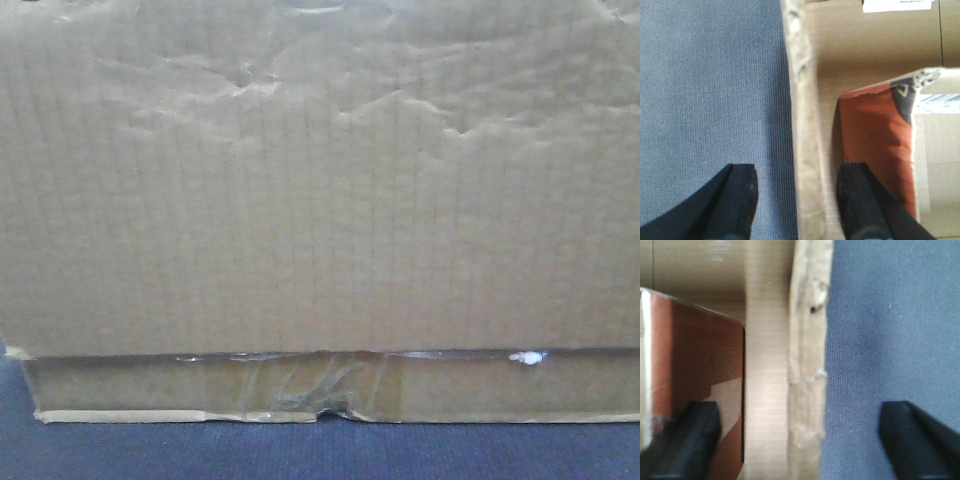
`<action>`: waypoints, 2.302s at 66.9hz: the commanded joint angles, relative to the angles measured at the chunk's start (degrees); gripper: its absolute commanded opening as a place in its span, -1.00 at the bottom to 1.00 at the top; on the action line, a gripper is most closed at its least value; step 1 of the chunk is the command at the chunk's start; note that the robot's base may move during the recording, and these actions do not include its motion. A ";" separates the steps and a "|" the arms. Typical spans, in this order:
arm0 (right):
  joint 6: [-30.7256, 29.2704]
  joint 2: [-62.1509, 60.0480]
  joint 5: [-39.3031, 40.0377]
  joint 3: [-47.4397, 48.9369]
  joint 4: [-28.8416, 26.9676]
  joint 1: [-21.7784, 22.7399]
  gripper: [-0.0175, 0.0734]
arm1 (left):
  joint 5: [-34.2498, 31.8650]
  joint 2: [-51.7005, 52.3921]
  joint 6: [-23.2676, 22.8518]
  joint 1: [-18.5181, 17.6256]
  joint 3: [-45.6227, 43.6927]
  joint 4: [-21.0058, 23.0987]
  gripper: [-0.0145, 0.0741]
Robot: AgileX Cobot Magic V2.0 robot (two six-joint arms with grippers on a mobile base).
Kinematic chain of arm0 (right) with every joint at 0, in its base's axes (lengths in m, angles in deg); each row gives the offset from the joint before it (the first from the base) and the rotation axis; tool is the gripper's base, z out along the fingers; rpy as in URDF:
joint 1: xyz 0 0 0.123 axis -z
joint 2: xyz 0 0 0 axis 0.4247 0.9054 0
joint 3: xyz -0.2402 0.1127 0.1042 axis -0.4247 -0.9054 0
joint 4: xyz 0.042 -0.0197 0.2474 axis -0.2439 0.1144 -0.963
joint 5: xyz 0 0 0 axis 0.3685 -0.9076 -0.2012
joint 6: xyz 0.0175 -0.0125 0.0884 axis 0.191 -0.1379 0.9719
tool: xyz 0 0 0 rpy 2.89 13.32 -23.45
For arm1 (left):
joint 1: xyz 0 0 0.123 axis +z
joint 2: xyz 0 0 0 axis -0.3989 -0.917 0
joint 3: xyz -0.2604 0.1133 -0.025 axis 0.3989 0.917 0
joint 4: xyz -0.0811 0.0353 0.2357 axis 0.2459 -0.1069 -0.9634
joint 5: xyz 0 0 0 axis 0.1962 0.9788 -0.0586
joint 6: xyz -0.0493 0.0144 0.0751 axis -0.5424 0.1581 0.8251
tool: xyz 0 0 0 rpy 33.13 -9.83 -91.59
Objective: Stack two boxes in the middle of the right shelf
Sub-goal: 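Lift the clamped box stack off the table with both grippers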
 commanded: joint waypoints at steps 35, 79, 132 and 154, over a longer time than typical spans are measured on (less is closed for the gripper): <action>-0.05 -0.10 -0.08 0.06 1.14 -0.13 -0.96 | 0.90 -0.07 -0.08 0.13 0.78 3.72 -0.92; 2.66 -10.91 2.06 3.30 8.66 -2.89 -0.96 | 0.89 15.33 -1.87 0.13 -2.54 -4.28 -0.92; 3.01 -17.66 13.78 3.40 11.29 -4.78 -0.97 | -4.57 17.51 -1.87 0.13 -10.06 -6.44 -0.92; 3.01 -17.66 13.78 3.40 11.29 -4.78 -0.97 | -6.36 17.42 -1.87 0.13 -10.06 -6.81 -0.92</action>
